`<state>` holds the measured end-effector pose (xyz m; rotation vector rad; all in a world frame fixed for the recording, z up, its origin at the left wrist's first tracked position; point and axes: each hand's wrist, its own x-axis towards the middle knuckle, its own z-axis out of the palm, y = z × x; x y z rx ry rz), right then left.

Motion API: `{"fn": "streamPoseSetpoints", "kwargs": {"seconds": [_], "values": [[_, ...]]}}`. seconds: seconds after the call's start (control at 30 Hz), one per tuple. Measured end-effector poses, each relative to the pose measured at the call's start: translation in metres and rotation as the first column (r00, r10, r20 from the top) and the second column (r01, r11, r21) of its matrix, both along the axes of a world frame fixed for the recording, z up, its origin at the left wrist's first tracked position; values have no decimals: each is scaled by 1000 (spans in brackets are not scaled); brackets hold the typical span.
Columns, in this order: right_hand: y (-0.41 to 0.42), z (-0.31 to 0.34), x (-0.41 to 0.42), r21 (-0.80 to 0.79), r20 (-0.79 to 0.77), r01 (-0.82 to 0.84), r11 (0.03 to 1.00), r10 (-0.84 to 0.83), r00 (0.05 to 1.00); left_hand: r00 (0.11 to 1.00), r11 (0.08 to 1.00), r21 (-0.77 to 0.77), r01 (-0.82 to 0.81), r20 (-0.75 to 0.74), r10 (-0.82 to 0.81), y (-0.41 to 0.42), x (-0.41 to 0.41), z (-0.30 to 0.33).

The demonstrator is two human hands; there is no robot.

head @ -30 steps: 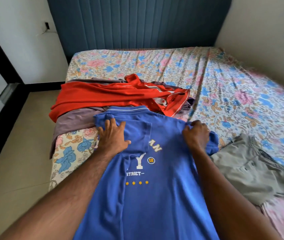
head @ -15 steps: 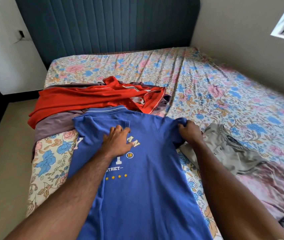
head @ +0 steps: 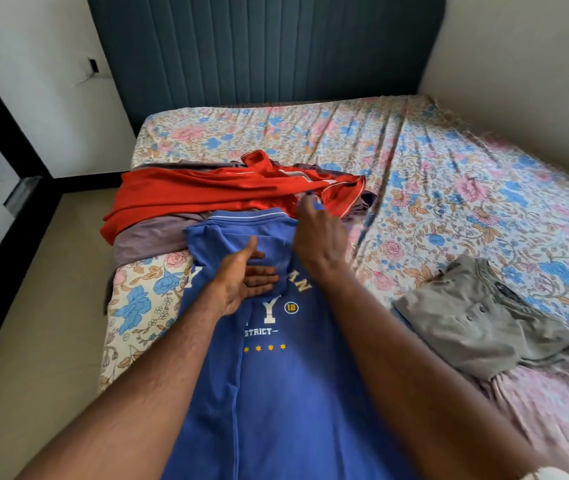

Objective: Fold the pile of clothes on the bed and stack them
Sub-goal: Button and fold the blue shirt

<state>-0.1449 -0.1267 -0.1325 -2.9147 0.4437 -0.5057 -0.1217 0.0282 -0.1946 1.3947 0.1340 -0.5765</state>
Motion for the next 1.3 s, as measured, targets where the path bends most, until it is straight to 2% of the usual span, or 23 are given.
{"fn": "streamPoseSetpoints", "kwargs": {"seconds": [0.1,0.2,0.3,0.37,0.43,0.57,0.63,0.73,0.8,0.93,1.0,1.13,1.2,1.3], "values": [[65,-14,20,3,-87,-114,993,114,990,994,994,-87,-71,-83,64,14,5,-4],[105,-38,28,219,-198,-178,959,222,955,979,975,-167,-149,-160,123,27,16,-15],[114,-51,11,419,-185,-217,882,317,930,973,984,-113,-135,-204,110,38,22,-20],[105,-59,-17,458,-142,-222,861,318,938,979,997,9,-73,-191,74,40,23,-25],[88,-73,-53,396,-172,-191,898,277,945,993,986,162,-41,-100,58,36,21,-29],[66,-94,-129,370,-312,-74,926,199,929,993,904,411,-115,51,103,28,19,-29],[65,-100,-148,360,-364,-57,931,196,910,986,892,421,-166,92,140,34,29,-37],[71,-104,-152,354,-339,-101,930,228,913,970,887,399,-234,150,189,44,44,-54],[79,-103,-151,336,-308,-147,930,256,916,958,856,437,-277,188,215,47,23,-34],[86,-100,-163,336,-252,-147,930,239,938,905,707,603,-368,408,123,45,-27,-14],[87,-98,-182,316,-247,-146,937,231,941,920,710,631,-312,388,59,39,-55,-13],[91,-97,-229,244,-275,-157,957,223,935,981,730,683,-26,158,-113,24,-105,-18],[90,-96,-241,235,-275,-150,960,214,937,984,724,689,24,112,-139,18,-118,-18],[88,-95,-244,254,-251,-190,948,254,934,974,664,746,49,112,-197,15,-127,-22]]}}
